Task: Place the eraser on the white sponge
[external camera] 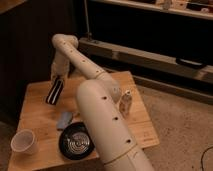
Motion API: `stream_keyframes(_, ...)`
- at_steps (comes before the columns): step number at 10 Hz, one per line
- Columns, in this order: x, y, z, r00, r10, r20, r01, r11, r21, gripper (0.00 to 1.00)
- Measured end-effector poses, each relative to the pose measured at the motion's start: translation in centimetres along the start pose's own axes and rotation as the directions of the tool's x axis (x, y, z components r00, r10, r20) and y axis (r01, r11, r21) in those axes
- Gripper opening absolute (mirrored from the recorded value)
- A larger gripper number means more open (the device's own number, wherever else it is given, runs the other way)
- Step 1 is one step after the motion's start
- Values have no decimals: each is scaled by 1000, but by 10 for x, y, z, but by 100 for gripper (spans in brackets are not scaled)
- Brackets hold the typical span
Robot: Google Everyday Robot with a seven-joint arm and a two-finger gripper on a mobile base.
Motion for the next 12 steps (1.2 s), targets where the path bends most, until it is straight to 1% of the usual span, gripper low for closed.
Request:
stream_keyframes(1,-7,8,2,1000,-2,-6,2,1000,-2,0)
stream_keyframes(2,-14,20,8,1000,0,-10,0,1000,-4,0)
stream_keyframes(3,-26,28,15,1000,-3,-17,3,1000,0,0)
stream_keyframes(4,-42,38,25,1000,-3,-24,3,1000,6,0)
stream_keyframes(5,-54,52,31,1000,5,-28,-4,1000,16,0)
stream_keyframes(6,-63,65,36,1000,9,-26,-8,1000,24,0)
stream_keyframes(7,-71,70,40,1000,6,-22,-5,999,32,0)
stream_keyframes(9,-77,69,46,1000,8,-23,-7,999,34,0)
stream_keyframes(12,-79,56,51,1000,-1,-24,2,1000,22,0)
